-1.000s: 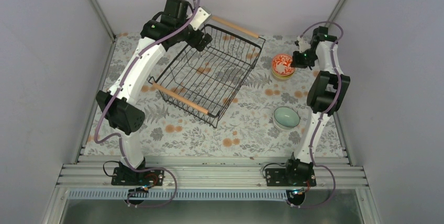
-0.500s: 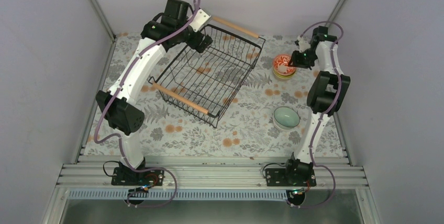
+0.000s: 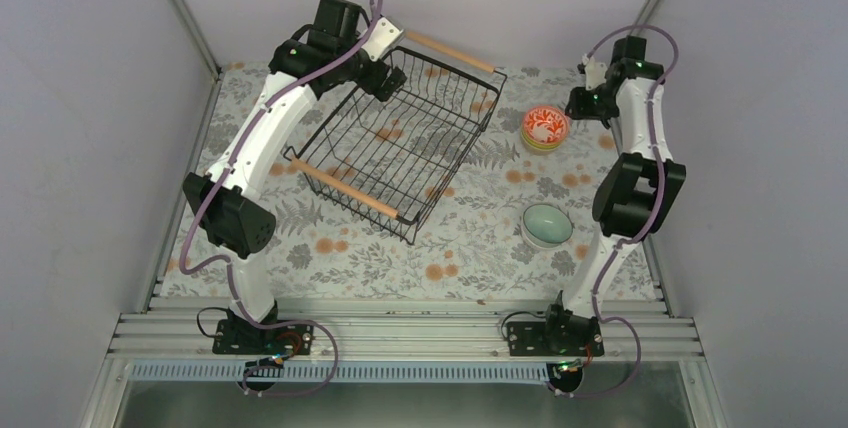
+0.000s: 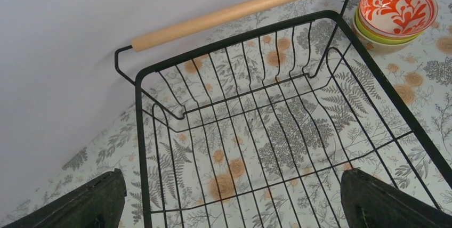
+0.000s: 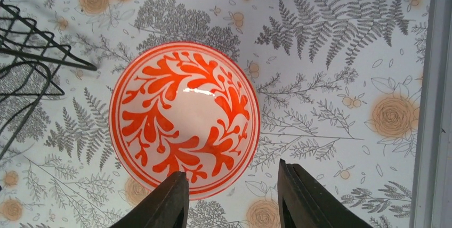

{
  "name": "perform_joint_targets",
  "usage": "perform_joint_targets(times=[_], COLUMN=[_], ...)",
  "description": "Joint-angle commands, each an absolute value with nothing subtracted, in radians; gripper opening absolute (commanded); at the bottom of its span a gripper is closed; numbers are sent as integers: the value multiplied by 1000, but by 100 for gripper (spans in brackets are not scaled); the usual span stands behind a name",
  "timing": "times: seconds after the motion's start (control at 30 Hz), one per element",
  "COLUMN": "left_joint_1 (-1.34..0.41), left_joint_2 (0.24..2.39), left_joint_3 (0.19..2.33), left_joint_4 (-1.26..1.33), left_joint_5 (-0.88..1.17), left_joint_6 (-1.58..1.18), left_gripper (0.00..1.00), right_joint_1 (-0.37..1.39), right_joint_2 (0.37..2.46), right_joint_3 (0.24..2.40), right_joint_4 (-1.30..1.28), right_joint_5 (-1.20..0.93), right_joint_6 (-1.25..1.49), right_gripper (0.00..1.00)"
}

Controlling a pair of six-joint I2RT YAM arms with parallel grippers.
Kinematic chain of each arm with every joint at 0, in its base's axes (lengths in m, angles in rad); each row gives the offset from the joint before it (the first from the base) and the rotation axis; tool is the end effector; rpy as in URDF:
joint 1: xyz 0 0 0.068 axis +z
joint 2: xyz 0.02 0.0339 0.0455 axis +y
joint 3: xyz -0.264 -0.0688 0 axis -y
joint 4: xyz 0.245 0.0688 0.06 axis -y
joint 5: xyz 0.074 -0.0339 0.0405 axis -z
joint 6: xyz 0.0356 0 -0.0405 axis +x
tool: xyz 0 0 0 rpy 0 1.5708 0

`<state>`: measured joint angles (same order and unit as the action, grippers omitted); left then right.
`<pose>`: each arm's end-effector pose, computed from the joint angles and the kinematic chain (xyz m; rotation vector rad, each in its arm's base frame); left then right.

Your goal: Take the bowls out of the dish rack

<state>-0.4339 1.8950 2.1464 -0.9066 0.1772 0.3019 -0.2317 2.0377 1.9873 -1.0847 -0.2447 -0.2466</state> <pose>0.3720 -0.1793 0.4164 0.8912 2.0413 -0.2696 0.4228 -0.0909 0.2984 -0.0921 2.6562 0.1781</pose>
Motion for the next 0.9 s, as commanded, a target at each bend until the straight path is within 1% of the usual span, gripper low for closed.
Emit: perform_joint_targets(times=[0.0, 0.1, 0.2, 0.27, 0.3, 0.33, 0.37, 0.43, 0.47, 0.77, 0.87], left_joint_1=[-429, -430, -429, -430, -430, -430, -430, -429, -429, -430, -429], left_joint_2=[1856, 1859, 1855, 1853, 1847, 1838, 1829, 1816, 1813, 1794, 1792], left_joint_3=[2144, 2149, 2155, 2158, 2151, 2133, 2118, 2095, 2089, 2052, 2060], left_joint_4=[-895, -895, -894, -899, -889, -874, -862, -843, -839, -827, -818], left_joint_5=[185, 171, 170, 167, 151, 139, 128, 109, 97, 116, 81], left_joint_6=[305, 305, 290, 284, 274, 270, 269, 261, 257, 270, 259], left_gripper=[100, 100, 100, 100, 100, 100, 100, 100, 100, 100, 100], right_joint_1=[-238, -229, -197, -165, -149, -134, -123, -110, -108, -100, -97], right_joint_2=[1993, 1918, 1809, 1737, 1709, 1682, 1655, 1605, 1590, 1554, 1557], right_joint_3=[1914, 1846, 1729, 1650, 1619, 1594, 1576, 1550, 1545, 1531, 1548], right_joint_4=[-1071, -1050, -999, -964, -951, -946, -942, -927, -920, -901, -900], right_joint_5=[-234, -259, -267, -249, -236, -229, -231, -237, -240, -248, -251], right_joint_6=[-283, -310, -348, -365, -367, -369, -369, -359, -349, -311, -297], right_gripper=[41, 41, 47, 59, 70, 79, 86, 96, 100, 100, 100])
